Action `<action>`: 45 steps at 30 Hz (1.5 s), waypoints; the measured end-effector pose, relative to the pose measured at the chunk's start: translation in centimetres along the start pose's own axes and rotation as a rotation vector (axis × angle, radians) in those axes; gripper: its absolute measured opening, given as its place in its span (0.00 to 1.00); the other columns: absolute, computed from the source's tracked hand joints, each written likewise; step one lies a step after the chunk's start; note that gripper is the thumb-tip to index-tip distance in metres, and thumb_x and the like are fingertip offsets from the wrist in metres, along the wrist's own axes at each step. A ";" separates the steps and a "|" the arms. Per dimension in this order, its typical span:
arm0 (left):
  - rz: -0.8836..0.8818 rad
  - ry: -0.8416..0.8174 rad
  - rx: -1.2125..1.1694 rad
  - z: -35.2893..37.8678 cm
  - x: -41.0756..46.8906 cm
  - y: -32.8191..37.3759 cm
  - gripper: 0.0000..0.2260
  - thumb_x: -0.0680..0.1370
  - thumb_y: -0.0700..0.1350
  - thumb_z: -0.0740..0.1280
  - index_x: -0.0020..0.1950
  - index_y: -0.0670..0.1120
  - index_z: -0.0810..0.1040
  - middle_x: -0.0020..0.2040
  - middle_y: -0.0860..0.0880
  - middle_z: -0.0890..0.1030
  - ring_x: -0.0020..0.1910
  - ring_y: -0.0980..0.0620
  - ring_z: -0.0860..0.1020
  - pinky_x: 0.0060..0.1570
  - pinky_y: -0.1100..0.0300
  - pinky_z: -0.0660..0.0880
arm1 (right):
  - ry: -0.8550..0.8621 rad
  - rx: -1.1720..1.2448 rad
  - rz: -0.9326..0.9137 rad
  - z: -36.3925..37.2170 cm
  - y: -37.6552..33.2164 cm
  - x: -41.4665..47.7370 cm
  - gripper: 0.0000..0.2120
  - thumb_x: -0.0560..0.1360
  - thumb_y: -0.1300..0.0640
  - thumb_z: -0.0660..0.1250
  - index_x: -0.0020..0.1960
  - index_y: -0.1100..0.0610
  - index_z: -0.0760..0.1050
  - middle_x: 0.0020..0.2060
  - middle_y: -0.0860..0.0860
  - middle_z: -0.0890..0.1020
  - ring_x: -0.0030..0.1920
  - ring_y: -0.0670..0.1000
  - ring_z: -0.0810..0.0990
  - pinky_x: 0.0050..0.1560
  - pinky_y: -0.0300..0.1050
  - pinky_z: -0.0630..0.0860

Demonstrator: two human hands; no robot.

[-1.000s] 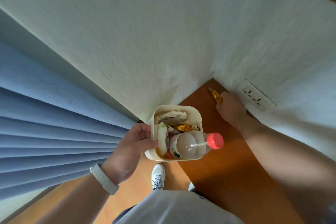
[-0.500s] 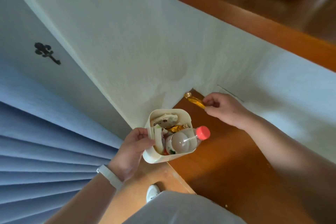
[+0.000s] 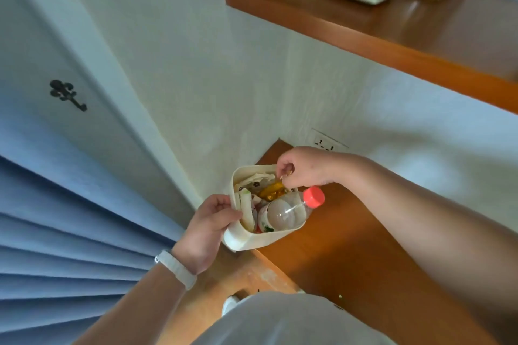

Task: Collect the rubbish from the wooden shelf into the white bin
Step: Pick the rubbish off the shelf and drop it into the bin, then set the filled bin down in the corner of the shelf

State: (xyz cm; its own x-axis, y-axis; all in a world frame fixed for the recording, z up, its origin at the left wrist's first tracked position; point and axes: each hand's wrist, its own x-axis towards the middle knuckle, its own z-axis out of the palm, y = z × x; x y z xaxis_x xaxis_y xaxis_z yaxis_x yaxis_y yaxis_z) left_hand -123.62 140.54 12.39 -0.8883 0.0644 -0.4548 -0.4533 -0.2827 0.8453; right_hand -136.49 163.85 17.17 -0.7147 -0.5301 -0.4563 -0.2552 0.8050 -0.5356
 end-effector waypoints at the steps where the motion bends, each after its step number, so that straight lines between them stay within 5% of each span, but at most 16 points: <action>1: -0.002 -0.005 0.001 0.0 -0.1 -0.1 0.29 0.60 0.47 0.77 0.57 0.38 0.75 0.47 0.40 0.84 0.47 0.45 0.84 0.46 0.57 0.80 | 0.010 0.036 -0.001 0.2 0.2 -0.2 0.07 0.68 0.47 0.68 0.46 0.40 0.77 0.44 0.45 0.81 0.38 0.47 0.80 0.39 0.47 0.78; 8: 0.021 -0.006 -0.070 0.0 0.2 -1.1 0.17 0.67 0.41 0.73 0.54 0.39 0.76 0.44 0.42 0.86 0.44 0.46 0.85 0.44 0.59 0.81 | 0.320 0.285 0.079 1.6 3.7 -2.4 0.01 0.76 0.49 0.68 0.47 0.43 0.78 0.43 0.44 0.81 0.44 0.46 0.80 0.43 0.42 0.74; 18: 0.063 0.069 -0.134 2.2 3.1 -0.2 0.12 0.71 0.41 0.71 0.53 0.40 0.77 0.44 0.44 0.86 0.47 0.47 0.86 0.46 0.59 0.81 | 0.379 0.880 0.145 6.5 5.6 -4.9 0.18 0.72 0.37 0.65 0.57 0.44 0.77 0.54 0.45 0.83 0.50 0.43 0.84 0.50 0.46 0.82; 22: 0.055 0.143 -0.017 4.2 4.4 -0.7 0.09 0.74 0.41 0.68 0.53 0.41 0.77 0.48 0.42 0.84 0.50 0.47 0.84 0.49 0.57 0.80 | 0.442 1.053 0.193 7.5 5.2 -3.9 0.08 0.78 0.45 0.66 0.55 0.44 0.77 0.53 0.47 0.83 0.48 0.43 0.84 0.48 0.45 0.83; 26: 0.065 0.159 0.028 6.1 5.9 -0.9 0.02 0.76 0.40 0.66 0.44 0.44 0.78 0.35 0.51 0.83 0.39 0.56 0.82 0.41 0.62 0.79 | 0.505 1.226 0.261 7.8 5.7 -3.1 0.03 0.78 0.49 0.67 0.52 0.45 0.77 0.53 0.48 0.83 0.49 0.45 0.85 0.46 0.43 0.82; 29: 0.031 0.195 0.024 6.7 7.6 -1.2 0.07 0.78 0.40 0.66 0.54 0.39 0.76 0.43 0.46 0.80 0.44 0.53 0.80 0.44 0.61 0.78 | 0.498 1.314 0.277 7.7 6.4 -2.3 0.07 0.79 0.49 0.68 0.55 0.49 0.77 0.54 0.50 0.83 0.53 0.48 0.84 0.51 0.46 0.82; 34: -0.003 0.216 0.009 7.2 10.5 -1.8 0.06 0.79 0.38 0.66 0.55 0.39 0.74 0.42 0.47 0.77 0.41 0.53 0.77 0.41 0.63 0.78 | 0.473 1.395 0.296 6.9 7.6 -0.3 0.10 0.79 0.51 0.68 0.58 0.53 0.76 0.56 0.53 0.82 0.56 0.51 0.82 0.57 0.51 0.80; 38: -0.083 0.234 0.017 7.7 12.7 -2.9 0.14 0.78 0.38 0.69 0.62 0.39 0.74 0.55 0.42 0.80 0.56 0.48 0.80 0.58 0.54 0.79 | 0.463 1.350 0.324 5.8 8.6 1.7 0.08 0.78 0.54 0.68 0.57 0.53 0.77 0.55 0.54 0.82 0.56 0.51 0.82 0.58 0.51 0.79; 45: -0.160 0.224 -0.046 8.3 15.5 -3.9 0.20 0.73 0.39 0.73 0.64 0.38 0.75 0.59 0.40 0.80 0.60 0.46 0.79 0.57 0.56 0.79 | 0.483 1.198 0.321 4.5 9.7 4.1 0.08 0.73 0.52 0.70 0.39 0.39 0.83 0.47 0.53 0.85 0.53 0.52 0.83 0.48 0.43 0.81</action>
State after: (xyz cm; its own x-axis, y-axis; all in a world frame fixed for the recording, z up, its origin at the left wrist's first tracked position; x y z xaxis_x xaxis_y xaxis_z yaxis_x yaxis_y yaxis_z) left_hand -136.24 150.62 4.32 -0.7650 -0.1003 -0.6362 -0.5779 -0.3292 0.7468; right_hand -138.99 168.31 6.86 -0.8564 -0.0148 -0.5161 0.5160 0.0134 -0.8565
